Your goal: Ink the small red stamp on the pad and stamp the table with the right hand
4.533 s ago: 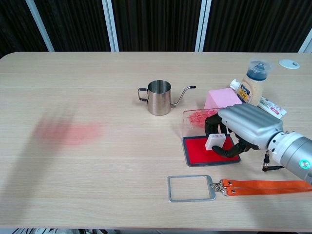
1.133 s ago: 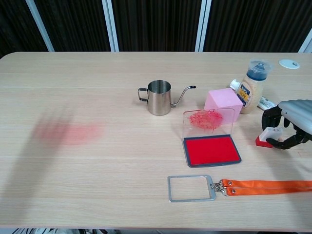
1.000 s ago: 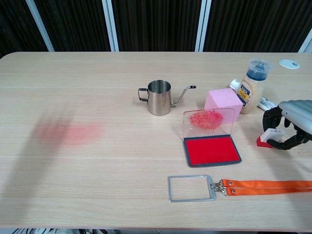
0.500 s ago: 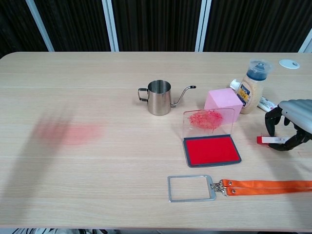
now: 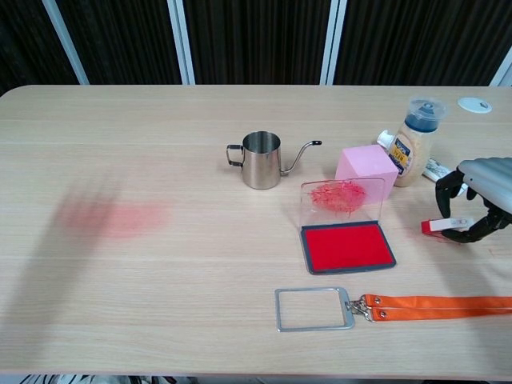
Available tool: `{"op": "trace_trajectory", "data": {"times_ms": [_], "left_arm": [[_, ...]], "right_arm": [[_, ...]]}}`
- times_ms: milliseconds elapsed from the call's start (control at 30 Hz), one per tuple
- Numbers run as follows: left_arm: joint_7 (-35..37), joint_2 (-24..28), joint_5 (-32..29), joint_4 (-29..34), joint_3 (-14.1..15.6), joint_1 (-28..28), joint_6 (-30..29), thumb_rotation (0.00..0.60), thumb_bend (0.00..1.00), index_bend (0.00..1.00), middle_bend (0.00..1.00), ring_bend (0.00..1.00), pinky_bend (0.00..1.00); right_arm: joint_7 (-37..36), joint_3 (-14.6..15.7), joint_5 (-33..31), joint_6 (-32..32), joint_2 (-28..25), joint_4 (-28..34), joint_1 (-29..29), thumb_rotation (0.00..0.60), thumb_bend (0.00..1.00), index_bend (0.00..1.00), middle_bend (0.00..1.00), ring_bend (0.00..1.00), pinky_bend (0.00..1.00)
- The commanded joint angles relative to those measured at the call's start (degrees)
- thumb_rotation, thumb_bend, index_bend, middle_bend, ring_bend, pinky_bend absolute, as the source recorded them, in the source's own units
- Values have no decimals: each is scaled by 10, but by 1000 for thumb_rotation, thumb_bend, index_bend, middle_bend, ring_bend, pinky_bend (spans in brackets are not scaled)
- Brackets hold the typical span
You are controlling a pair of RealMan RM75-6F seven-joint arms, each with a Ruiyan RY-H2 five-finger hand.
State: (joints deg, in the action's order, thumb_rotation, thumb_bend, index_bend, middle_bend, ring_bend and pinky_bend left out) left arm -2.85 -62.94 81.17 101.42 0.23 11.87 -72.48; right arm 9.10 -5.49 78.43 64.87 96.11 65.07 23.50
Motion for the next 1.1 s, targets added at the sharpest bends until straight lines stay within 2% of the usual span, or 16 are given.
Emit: {"op": "trace_trajectory", "data": {"times_ms": [33, 233, 633, 733, 900, 1100], "left_arm": [[0, 0, 0, 0, 0, 0, 0, 600, 14, 0, 0, 0, 0], [-1, 0, -1, 0, 0, 0, 1, 600, 14, 0, 0, 0, 0], [-1, 0, 0, 0, 0, 0, 1, 600, 14, 0, 0, 0, 0], [-1, 0, -1, 0, 0, 0, 1, 600, 13, 0, 0, 0, 0], [-1, 0, -1, 1, 0, 1, 2, 600, 14, 0, 0, 0, 0], [0, 0, -1, 1, -1, 1, 1, 600, 14, 0, 0, 0, 0]], "right_arm": [[1, 0, -1, 0, -1, 1, 0, 600, 312, 606, 462, 346, 373], [7, -1, -2, -1, -2, 3, 1, 600, 301, 580, 445, 341, 370], [21, -5, -9, 0, -8, 16, 1, 600, 278, 460, 415, 328, 351], [24, -5, -11, 0, -10, 19, 1, 600, 254, 394, 381, 308, 335], [42, -5, -17, 0, -16, 32, -1, 600, 201, 190, 264, 234, 303], [65, -9, -19, 11, -38, 63, -3, 600, 189, 134, 192, 178, 283]]}}
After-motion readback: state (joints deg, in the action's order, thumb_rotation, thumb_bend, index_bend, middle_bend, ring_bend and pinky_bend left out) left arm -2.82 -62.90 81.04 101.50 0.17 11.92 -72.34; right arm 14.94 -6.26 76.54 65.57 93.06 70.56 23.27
